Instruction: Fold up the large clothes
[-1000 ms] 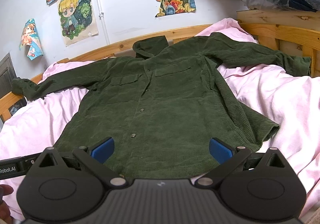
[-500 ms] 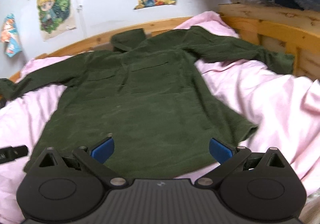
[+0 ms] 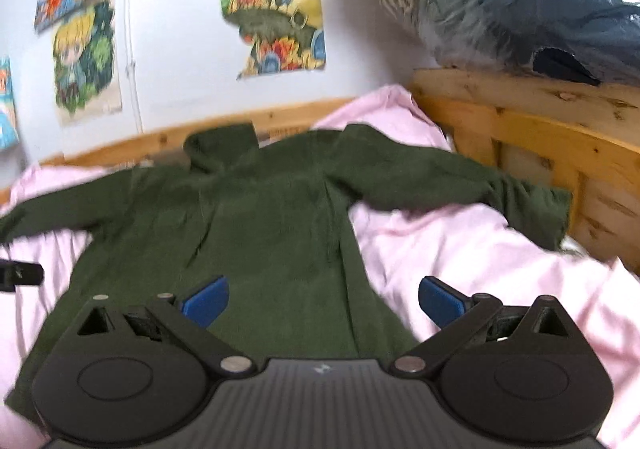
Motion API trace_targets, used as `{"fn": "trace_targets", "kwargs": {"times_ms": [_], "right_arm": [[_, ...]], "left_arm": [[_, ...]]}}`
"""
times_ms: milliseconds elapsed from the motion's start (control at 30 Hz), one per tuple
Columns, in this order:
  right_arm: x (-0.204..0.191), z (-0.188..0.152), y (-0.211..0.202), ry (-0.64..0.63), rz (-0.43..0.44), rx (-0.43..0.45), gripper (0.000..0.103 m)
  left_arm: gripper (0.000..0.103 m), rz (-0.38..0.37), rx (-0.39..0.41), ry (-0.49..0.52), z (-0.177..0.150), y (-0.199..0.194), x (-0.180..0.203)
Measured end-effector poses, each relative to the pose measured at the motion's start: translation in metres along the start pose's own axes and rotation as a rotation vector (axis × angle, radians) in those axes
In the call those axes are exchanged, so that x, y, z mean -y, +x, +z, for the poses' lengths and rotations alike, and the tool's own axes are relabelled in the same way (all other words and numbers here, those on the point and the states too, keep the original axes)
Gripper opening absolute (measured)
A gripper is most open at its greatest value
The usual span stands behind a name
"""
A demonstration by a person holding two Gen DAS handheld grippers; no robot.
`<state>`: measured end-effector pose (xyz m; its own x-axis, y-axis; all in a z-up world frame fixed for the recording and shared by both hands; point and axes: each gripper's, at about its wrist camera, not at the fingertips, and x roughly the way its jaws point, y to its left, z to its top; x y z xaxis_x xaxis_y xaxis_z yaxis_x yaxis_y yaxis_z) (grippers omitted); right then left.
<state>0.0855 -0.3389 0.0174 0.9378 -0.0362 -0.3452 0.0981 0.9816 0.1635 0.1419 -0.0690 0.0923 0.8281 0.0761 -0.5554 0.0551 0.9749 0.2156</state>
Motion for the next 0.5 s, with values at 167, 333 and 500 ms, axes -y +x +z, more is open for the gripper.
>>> {"fn": "trace_targets", "kwargs": {"times_ms": [167, 333, 500], "right_arm": [[0.036, 0.024, 0.041, 0.063, -0.041, 0.075, 0.103], [0.092, 0.039, 0.082, 0.23, -0.172, 0.135, 0.103], [0.149, 0.043, 0.117, 0.303, -0.521, 0.124, 0.103]], "left_arm": [[0.102, -0.039, 0.085, 0.165, 0.025, 0.022, 0.039], [0.102, -0.174, 0.073, 0.191, 0.025, 0.059, 0.064], [0.102, -0.247, 0.018, 0.217, 0.001, 0.102, 0.065]]}}
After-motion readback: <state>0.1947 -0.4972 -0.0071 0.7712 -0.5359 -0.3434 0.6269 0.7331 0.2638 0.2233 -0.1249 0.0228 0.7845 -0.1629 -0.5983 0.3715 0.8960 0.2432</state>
